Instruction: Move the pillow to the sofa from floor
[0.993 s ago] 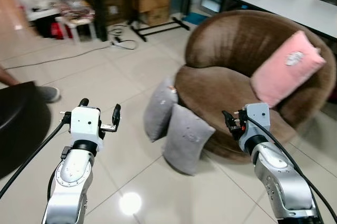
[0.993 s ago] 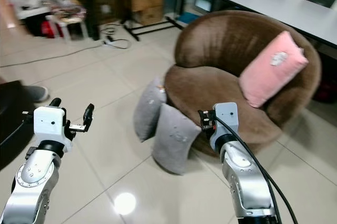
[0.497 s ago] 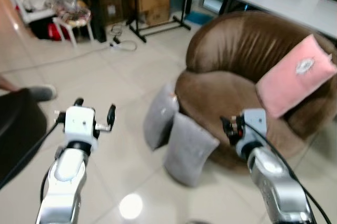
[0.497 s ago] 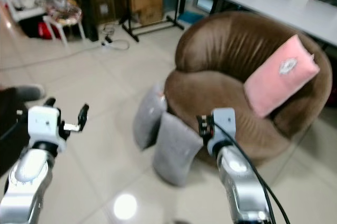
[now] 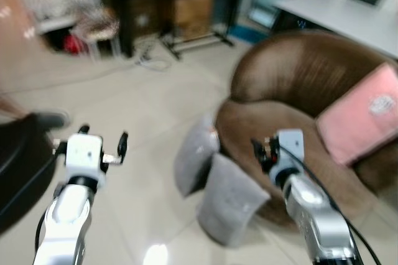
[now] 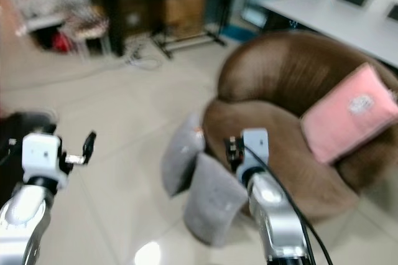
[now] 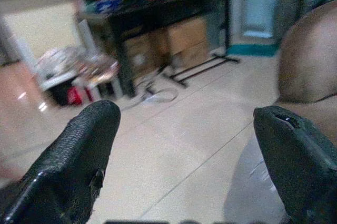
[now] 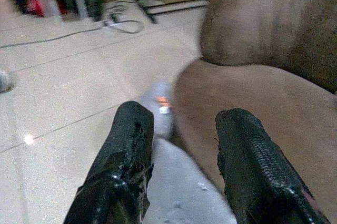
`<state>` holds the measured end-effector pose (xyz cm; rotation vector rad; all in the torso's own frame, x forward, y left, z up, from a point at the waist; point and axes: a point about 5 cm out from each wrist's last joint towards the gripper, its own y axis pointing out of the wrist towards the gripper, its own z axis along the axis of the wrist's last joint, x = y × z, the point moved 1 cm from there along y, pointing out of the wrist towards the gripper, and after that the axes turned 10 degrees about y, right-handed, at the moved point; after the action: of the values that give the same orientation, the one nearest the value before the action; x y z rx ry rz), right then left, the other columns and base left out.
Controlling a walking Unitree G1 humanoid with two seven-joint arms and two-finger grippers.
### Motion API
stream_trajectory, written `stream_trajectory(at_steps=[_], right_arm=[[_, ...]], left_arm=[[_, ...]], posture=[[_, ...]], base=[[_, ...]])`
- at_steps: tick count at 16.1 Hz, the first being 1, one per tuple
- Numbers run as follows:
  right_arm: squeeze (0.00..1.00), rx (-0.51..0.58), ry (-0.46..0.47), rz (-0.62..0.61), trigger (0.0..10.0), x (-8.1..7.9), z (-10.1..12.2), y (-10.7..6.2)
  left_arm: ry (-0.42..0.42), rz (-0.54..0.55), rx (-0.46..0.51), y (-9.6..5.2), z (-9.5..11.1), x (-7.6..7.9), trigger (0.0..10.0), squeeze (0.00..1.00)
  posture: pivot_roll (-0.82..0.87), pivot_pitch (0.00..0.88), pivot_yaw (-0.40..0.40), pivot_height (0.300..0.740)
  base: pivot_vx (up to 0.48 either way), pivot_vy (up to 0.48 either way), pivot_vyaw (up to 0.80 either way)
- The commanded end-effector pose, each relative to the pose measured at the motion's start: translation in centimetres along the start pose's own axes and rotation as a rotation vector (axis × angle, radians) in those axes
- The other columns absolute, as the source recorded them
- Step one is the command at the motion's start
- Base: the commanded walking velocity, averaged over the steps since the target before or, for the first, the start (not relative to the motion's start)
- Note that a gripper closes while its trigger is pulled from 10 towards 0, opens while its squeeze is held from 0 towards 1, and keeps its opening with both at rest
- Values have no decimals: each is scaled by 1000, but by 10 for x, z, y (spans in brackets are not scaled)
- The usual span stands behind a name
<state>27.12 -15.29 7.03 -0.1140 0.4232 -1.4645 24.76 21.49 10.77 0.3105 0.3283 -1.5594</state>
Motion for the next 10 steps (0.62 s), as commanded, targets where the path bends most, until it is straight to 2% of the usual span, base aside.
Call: stream_trajectory(at_steps=[1, 10], right_arm=[[0, 21, -17, -50, 10000, 13, 4, -4], [0, 11, -22, -75, 10000, 16, 1, -4]], left_arm=[[-10, -51, 11, 4, 4, 12, 10000, 0], [5, -87, 23, 5, 6, 13, 10000, 0]], posture=[[-15, 0, -47, 740], [-7, 0, -39, 740]], base=[[390, 0, 0], [389, 0, 0]])
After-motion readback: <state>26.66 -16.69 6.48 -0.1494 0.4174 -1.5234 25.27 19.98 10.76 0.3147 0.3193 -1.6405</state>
